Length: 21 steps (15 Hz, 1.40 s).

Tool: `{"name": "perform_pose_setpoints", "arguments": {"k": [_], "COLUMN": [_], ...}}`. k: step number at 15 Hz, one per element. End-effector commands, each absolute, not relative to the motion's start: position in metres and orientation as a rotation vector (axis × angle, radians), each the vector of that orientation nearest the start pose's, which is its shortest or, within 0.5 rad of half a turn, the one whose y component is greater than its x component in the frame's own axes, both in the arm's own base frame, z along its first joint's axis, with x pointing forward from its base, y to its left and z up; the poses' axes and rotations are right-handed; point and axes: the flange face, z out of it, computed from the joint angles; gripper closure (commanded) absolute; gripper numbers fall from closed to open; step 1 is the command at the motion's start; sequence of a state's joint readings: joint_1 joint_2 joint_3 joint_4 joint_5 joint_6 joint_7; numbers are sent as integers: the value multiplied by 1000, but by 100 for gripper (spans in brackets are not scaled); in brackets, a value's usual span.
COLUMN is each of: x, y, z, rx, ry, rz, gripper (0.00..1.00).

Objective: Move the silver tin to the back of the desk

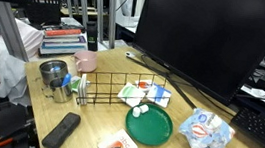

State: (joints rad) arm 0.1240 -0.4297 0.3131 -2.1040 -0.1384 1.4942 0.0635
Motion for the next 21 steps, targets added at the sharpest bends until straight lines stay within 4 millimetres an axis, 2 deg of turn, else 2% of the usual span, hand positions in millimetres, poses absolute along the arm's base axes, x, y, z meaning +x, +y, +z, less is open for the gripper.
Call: {"name": "perform_pose_setpoints", "arguments": {"k": [1,4,11,12,14,15,21], "x": [366,371,378,374,368,372,371], "y": [176,193,244,251,257,258,259], "z": [570,560,510,506,501,502,501], "rx": [-3392,-3370,-3274,-3242,-3191,-3245,-3242], "ry": [-577,-630,-772,-843,-934,-868,-872], "rz": [227,151,53,50,37,74,76], "gripper": [0,0,0,0,0,0,0]}}
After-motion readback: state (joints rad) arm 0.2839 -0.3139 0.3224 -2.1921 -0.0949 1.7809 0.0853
